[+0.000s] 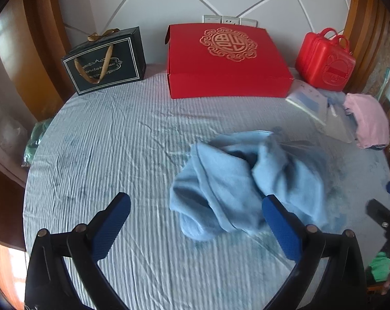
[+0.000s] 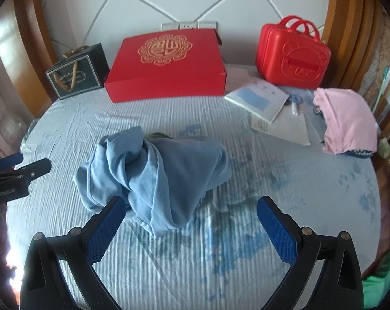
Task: Fold clothes
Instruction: 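Move both grippers toward the crumpled light-blue trousers on the bed, then grasp the trousers waistband with the right gripper and lift it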
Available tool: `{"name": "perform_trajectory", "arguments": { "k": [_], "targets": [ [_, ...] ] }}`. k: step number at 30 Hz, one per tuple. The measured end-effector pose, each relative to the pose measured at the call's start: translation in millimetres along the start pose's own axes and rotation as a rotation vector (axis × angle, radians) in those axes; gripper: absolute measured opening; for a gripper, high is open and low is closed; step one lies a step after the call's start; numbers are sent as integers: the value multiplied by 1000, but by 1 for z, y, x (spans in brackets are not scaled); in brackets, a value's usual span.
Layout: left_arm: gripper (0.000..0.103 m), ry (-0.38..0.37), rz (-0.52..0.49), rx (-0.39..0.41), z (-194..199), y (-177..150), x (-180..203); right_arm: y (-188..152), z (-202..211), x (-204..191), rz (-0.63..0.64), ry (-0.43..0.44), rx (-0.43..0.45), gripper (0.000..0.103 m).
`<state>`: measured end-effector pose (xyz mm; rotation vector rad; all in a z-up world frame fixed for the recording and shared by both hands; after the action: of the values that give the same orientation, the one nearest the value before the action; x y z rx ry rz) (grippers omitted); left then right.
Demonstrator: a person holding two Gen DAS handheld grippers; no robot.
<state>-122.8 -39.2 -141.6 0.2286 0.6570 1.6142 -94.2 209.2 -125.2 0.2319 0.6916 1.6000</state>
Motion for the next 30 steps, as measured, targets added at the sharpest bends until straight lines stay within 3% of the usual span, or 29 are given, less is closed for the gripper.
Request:
{"name": "perform_trajectory", "arguments": {
  "k": [10, 12, 14, 15, 16, 17, 18, 19, 21, 26, 27, 28, 30],
  "targets": [
    [103, -45, -56, -95, -109, -17, 29, -11, -70, 7, -59, 83, -119, 103],
    [103, -39, -93, -158, -129, -28, 41, -14, -91, 5, -50, 82, -149, 99],
    [90, -33, -130, -221, -149, -38, 51, -18, -112, 3, -41, 82, -180, 79],
    [80, -49, -127, -260, -155, -44, 54, -21, -123, 4, -38, 75, -199, 57],
    [72, -66, -102, -270, -154, -45, 53, -25, -133, 5, -34, 69, -217, 44],
    [63, -84, -77, -279, -153, -45, 51, -27, -141, 5, -27, 68, -230, 44],
    [41, -89, -78, -278, -148, -42, 50, -20, -134, 3, 0, 61, -210, 40],
    [26, -91, -70, -263, -138, -36, 45, -14, -127, 1, 26, 54, -189, 30],
    [23, -94, -52, -233, -117, -24, 35, -1, -112, -3, 80, 39, -148, 14],
    [22, -184, 21, -128, -41, 6, 3, 45, -30, 21, 139, -84, 49, 12],
    [32, -228, 25, -122, -28, 7, 0, 51, -12, 30, 133, -112, 87, 12],
    [55, -260, 25, -119, -18, 7, 2, 46, -11, 39, 113, -108, 82, 12],
    [85, -256, 23, -84, -7, 5, -1, 35, -7, 58, 72, -101, 70, 12]
  ]
}}
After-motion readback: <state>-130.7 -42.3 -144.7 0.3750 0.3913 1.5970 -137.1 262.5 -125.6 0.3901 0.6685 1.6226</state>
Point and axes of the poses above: each gripper's, at about its wrist camera, not at the fingertips, and z roughly against the way its jaws point, x to its right, y to its top, the point moved 7 cm from there along -z, roughly the way its jaws point, and after that the axes turned 15 degrees about y, right-handed, at the moved point
